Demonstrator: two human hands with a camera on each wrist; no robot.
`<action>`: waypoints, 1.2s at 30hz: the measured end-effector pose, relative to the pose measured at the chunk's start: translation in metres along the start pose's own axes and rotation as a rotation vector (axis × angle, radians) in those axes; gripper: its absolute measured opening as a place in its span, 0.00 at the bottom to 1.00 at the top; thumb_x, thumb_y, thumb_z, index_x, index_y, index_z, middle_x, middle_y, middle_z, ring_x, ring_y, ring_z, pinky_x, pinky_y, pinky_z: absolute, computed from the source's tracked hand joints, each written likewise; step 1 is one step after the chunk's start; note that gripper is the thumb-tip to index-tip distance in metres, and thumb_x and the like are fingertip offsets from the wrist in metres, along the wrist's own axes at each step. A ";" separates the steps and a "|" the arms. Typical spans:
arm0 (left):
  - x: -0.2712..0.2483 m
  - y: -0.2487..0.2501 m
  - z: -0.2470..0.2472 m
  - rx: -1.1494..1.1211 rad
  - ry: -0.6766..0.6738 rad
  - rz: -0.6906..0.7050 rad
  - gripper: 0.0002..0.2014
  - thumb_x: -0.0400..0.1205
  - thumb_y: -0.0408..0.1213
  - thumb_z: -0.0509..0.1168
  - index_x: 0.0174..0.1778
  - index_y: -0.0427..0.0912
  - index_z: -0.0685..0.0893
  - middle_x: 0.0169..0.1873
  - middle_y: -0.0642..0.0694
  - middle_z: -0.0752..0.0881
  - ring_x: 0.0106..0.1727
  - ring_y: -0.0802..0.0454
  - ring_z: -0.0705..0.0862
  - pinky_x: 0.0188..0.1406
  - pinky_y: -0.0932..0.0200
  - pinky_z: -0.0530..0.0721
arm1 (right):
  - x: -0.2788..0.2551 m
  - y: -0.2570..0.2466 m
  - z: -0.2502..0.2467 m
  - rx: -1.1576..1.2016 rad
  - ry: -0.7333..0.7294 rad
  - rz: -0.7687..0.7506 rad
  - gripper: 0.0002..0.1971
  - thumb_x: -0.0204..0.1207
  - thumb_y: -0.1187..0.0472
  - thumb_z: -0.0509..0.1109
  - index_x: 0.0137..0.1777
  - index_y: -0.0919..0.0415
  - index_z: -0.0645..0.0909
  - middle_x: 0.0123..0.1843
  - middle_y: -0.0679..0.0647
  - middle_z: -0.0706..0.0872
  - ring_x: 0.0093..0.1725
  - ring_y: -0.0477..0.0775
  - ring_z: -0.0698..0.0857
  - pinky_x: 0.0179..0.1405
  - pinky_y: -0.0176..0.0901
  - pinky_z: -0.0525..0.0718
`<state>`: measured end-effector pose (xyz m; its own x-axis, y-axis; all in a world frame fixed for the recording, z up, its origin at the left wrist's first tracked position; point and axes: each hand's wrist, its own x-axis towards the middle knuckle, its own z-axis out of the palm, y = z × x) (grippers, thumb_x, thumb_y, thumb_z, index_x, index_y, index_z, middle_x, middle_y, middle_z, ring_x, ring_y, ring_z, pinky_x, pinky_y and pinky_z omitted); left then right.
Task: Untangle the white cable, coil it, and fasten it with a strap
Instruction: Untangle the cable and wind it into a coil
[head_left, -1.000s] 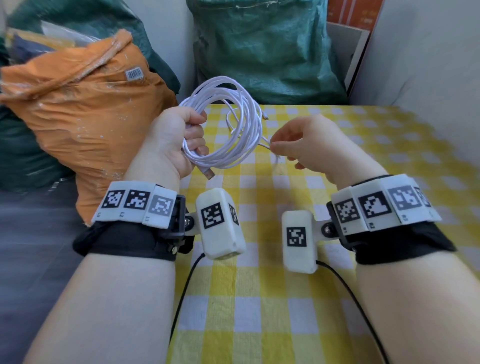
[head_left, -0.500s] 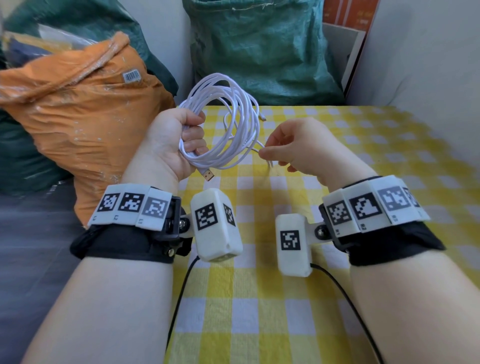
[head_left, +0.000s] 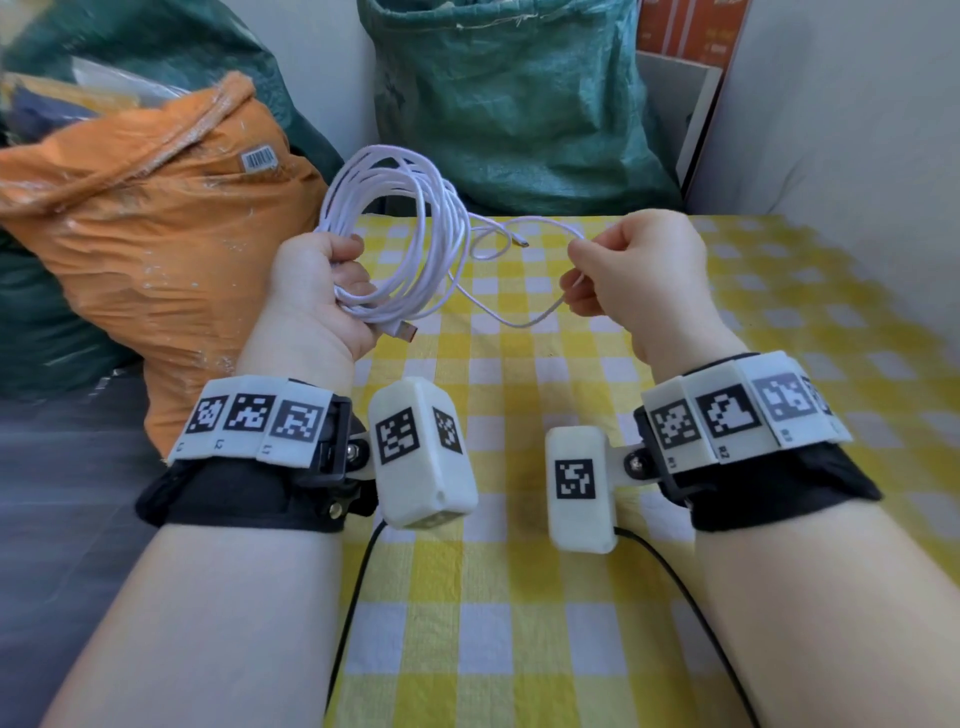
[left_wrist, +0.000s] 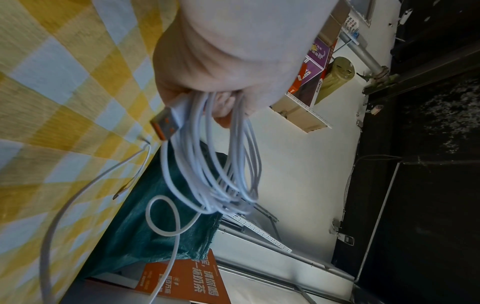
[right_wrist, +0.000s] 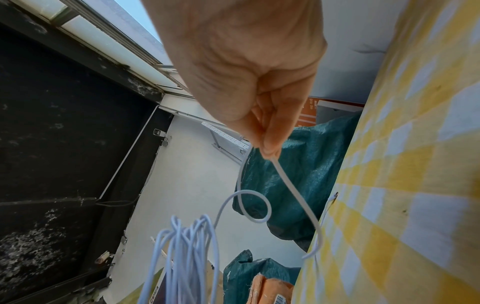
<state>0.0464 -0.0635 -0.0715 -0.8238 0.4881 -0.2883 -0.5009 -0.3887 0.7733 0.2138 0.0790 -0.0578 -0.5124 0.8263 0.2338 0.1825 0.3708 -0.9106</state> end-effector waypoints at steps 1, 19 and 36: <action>0.002 -0.001 -0.001 -0.019 0.032 -0.008 0.08 0.78 0.29 0.58 0.34 0.44 0.70 0.25 0.50 0.67 0.30 0.51 0.66 0.39 0.59 0.75 | 0.001 0.000 0.000 0.016 0.028 0.009 0.09 0.75 0.69 0.64 0.34 0.70 0.79 0.27 0.59 0.86 0.20 0.49 0.84 0.28 0.45 0.89; 0.011 0.004 -0.014 -0.191 0.272 0.006 0.15 0.78 0.29 0.57 0.59 0.38 0.80 0.49 0.44 0.82 0.47 0.44 0.84 0.47 0.44 0.86 | 0.006 -0.002 -0.004 0.400 0.288 0.134 0.15 0.79 0.71 0.55 0.32 0.63 0.74 0.29 0.61 0.85 0.20 0.53 0.79 0.28 0.43 0.86; 0.010 0.004 -0.014 -0.191 0.266 0.019 0.08 0.79 0.28 0.57 0.48 0.38 0.81 0.32 0.47 0.79 0.36 0.47 0.82 0.50 0.39 0.84 | 0.000 -0.006 -0.004 0.269 0.174 0.044 0.13 0.81 0.56 0.60 0.34 0.54 0.76 0.24 0.45 0.68 0.23 0.44 0.65 0.24 0.37 0.64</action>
<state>0.0328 -0.0710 -0.0795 -0.8612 0.2678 -0.4320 -0.5050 -0.5475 0.6672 0.2159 0.0781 -0.0511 -0.3534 0.9078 0.2260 -0.0392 0.2270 -0.9731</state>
